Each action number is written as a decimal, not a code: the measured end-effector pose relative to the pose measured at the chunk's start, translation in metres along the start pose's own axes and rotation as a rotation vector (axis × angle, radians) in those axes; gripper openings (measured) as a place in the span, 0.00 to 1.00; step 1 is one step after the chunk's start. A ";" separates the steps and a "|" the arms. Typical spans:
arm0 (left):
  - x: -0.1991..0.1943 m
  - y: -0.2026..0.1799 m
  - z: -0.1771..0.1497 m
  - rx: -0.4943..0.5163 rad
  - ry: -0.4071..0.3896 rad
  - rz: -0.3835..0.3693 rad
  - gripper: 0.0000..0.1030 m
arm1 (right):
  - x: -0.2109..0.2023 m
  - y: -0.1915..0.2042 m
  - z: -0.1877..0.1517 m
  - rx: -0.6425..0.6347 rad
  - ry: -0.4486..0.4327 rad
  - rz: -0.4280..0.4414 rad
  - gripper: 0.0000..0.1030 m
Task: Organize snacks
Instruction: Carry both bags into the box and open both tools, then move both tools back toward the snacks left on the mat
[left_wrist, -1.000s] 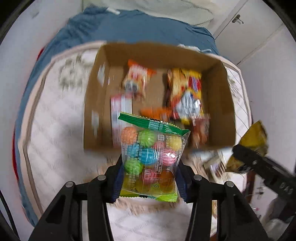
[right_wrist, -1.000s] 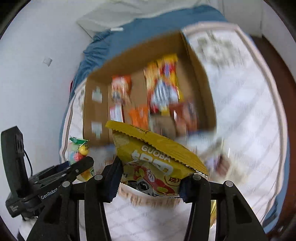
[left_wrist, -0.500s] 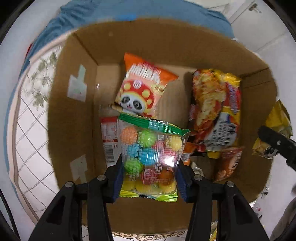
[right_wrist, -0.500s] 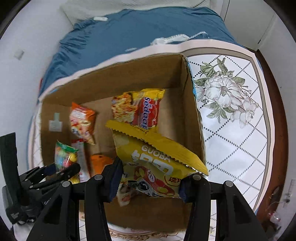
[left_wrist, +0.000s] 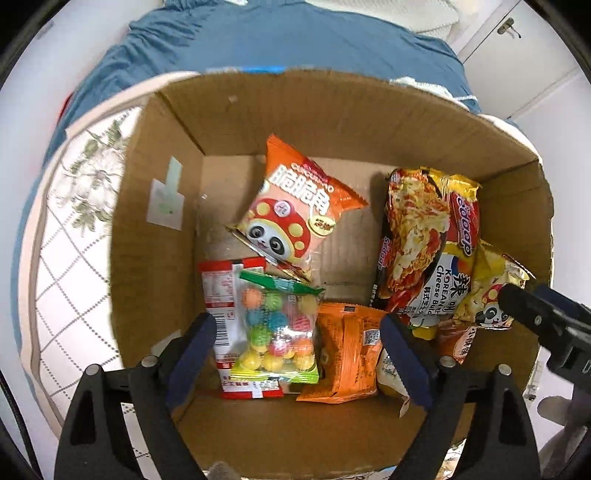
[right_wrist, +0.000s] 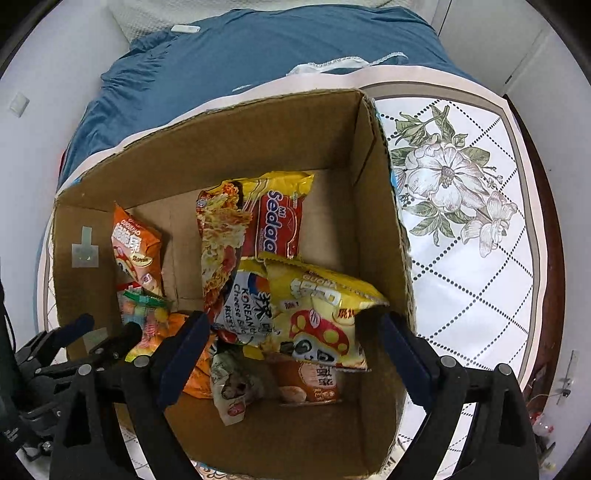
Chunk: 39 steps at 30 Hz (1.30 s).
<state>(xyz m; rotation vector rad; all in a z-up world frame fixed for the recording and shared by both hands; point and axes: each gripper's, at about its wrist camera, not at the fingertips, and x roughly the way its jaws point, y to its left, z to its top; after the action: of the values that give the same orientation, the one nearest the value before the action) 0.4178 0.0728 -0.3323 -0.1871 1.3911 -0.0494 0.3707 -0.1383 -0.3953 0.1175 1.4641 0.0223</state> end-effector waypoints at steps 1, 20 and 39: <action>-0.004 -0.001 -0.002 0.006 -0.012 0.003 0.97 | -0.002 0.001 -0.003 -0.004 -0.005 0.004 0.94; -0.117 -0.005 -0.060 0.023 -0.245 0.080 0.99 | -0.072 0.019 -0.085 -0.050 -0.184 -0.036 0.97; -0.205 -0.015 -0.133 0.006 -0.379 0.082 0.99 | -0.173 0.031 -0.165 -0.068 -0.323 0.053 0.97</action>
<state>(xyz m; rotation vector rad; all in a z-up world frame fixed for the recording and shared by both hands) 0.2513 0.0746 -0.1525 -0.1258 1.0196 0.0483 0.1903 -0.1117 -0.2380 0.0995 1.1364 0.0922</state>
